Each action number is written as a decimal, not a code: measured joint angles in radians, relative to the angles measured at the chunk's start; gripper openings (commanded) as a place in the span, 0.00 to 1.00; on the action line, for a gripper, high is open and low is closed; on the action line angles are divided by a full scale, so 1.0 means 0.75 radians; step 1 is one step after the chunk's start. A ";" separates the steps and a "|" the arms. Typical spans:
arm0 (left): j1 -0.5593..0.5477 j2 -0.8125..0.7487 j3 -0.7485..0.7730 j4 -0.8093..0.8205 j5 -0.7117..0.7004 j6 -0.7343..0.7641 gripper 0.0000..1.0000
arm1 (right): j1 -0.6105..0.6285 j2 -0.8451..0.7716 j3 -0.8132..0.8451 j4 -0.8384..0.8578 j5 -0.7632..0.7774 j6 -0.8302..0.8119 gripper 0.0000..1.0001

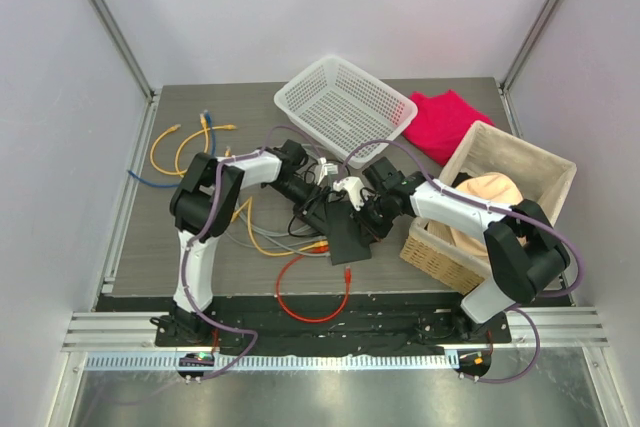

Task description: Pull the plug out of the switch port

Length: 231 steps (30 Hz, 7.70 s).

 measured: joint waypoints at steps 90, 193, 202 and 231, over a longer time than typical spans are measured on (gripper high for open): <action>0.816 -0.313 0.992 -0.680 -0.644 0.391 0.00 | 0.039 -0.035 -0.088 0.232 0.134 0.035 0.01; -0.020 0.109 0.104 -0.120 0.120 0.127 0.44 | -0.018 -0.097 -0.131 0.183 0.198 -0.006 0.01; -0.012 0.124 0.120 -0.148 0.130 0.146 0.43 | -0.018 -0.097 -0.130 0.183 0.198 -0.005 0.01; -0.008 0.123 0.154 -0.199 0.039 0.090 0.44 | -0.018 -0.104 -0.132 0.188 0.202 -0.006 0.06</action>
